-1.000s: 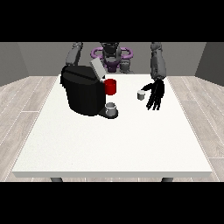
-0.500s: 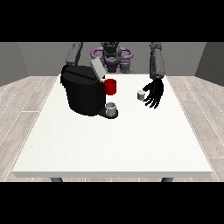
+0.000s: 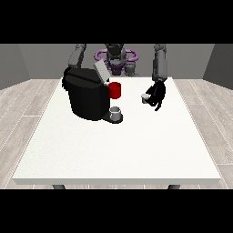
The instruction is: Insert the coffee pod into the coffee machine and close the lid
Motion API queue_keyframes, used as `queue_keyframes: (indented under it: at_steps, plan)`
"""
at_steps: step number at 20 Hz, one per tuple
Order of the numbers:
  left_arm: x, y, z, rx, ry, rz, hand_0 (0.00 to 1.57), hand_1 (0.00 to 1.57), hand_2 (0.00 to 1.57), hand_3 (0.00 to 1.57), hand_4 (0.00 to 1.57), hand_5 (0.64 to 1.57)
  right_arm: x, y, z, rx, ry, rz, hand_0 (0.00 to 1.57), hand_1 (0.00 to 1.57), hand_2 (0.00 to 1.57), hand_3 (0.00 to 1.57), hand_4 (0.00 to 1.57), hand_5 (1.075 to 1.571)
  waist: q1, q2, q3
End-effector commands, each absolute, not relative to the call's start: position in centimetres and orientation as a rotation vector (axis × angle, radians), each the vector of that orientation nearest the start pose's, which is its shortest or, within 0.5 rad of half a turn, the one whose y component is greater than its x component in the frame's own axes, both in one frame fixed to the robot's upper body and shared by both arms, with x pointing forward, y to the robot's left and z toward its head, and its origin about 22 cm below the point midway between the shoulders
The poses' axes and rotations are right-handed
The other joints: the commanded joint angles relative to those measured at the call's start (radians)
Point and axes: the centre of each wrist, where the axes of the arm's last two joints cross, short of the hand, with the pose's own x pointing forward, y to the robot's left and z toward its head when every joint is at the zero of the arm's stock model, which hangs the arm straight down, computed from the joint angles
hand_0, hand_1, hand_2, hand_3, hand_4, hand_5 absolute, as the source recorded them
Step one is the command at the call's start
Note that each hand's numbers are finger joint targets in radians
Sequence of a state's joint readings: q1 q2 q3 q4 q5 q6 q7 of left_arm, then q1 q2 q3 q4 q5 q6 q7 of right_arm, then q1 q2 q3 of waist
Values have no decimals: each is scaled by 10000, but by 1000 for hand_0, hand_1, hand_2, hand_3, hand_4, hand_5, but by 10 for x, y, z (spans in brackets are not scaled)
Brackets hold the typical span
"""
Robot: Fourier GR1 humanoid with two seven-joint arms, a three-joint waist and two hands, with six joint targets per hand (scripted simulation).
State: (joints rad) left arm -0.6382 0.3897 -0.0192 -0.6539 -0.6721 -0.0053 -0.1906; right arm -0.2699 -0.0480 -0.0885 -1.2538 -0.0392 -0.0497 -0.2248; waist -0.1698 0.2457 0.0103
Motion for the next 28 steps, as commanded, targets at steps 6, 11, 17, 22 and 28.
queue_keyframes:
  at_steps: [6,11,17,22,28]
  plan:
    - [372,282,-14,5434,-13764,-9911,1557,1557,1523,1427,706,1571,281,-253,-42,-299,-16683,-351,0,0,0,0,290,1571,158,-543,-102]
    - [390,277,13,5248,-14619,-9797,1373,1373,1383,1326,656,1571,305,-273,-30,-636,-17060,-1043,0,0,0,0,259,1571,691,-329,-100]
    - [400,272,24,4805,-14004,-9337,1511,1511,1436,1300,568,1571,290,-250,-38,-406,-16215,21,0,0,0,0,235,1571,218,-1242,-104]
    - [395,240,19,3567,-14139,-9876,1423,1423,1407,1332,574,1571,274,-263,-65,-699,-15552,-521,0,0,0,0,298,1571,835,-2123,-100]
    - [428,224,91,4049,-14799,-9728,1461,1461,1471,1425,629,1571,293,-269,-46,-776,-15938,-141,0,0,0,0,314,1571,465,-1841,-101]
